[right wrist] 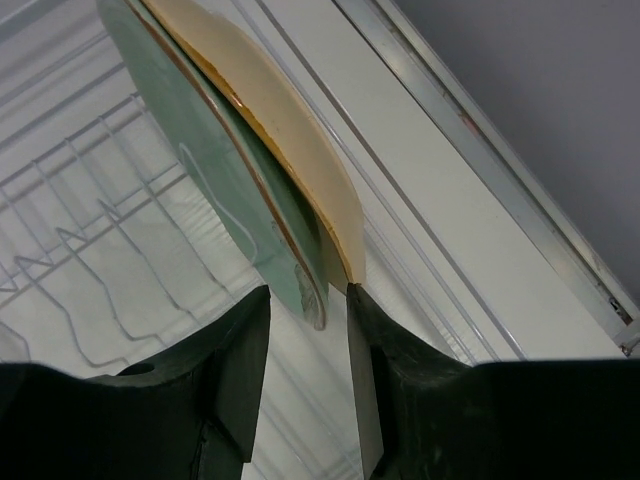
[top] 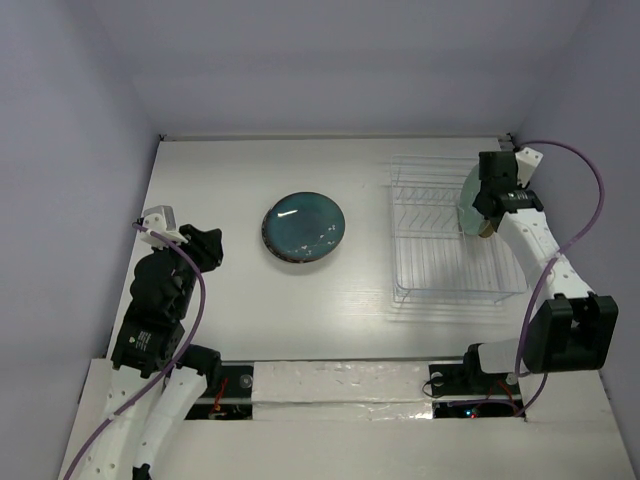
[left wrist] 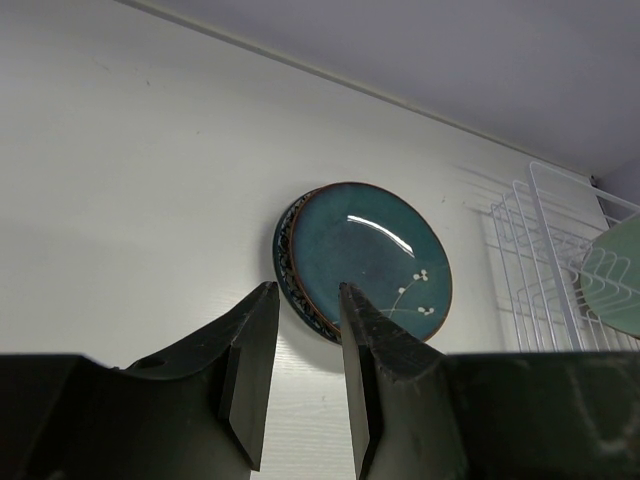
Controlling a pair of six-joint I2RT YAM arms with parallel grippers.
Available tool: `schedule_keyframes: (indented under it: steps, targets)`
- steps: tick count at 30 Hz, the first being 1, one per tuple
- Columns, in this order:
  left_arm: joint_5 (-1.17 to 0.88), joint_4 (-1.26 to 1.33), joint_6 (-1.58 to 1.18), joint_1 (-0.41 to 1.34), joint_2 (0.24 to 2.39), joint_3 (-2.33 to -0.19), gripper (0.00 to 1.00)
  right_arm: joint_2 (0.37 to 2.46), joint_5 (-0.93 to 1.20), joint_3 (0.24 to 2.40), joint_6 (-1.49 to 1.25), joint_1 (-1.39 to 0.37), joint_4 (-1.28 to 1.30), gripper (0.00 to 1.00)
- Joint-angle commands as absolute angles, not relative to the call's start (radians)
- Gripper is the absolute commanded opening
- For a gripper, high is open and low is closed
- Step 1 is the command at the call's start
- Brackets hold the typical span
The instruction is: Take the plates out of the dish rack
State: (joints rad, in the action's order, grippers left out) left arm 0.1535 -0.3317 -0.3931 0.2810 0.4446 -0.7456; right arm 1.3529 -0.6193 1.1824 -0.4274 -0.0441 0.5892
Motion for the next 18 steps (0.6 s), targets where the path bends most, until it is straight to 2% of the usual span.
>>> schedule_keyframes:
  steps: [1, 8, 11, 12, 15, 18]
  targets:
    - [0.149, -0.284, -0.380, 0.287, 0.443, -0.735, 0.28, 1.364, -0.591, 1.230, -0.397, -0.017, 0.525, 0.42]
    - [0.150, -0.285, -0.382, 0.287, 0.446, -0.736, 0.28, 1.401, -0.586, 1.229, -0.400, -0.017, 0.506, 0.40]
    - [0.149, -0.285, -0.382, 0.287, 0.449, -0.736, 0.28, 1.405, -0.580, 1.216, -0.400, -0.008, 0.489, 0.37]
    - [0.149, -0.285, -0.380, 0.287, 0.448, -0.736, 0.28, 1.408, -0.577, 1.215, -0.400, -0.008, 0.489, 0.31]
    - [0.149, -0.285, -0.380, 0.287, 0.448, -0.736, 0.28, 1.420, -0.549, 1.215, -0.406, -0.008, 0.491, 0.23]
    - [0.153, -0.285, -0.382, 0.287, 0.448, -0.736, 0.28, 1.428, -0.568, 1.206, -0.407, -0.008, 0.486, 0.25]
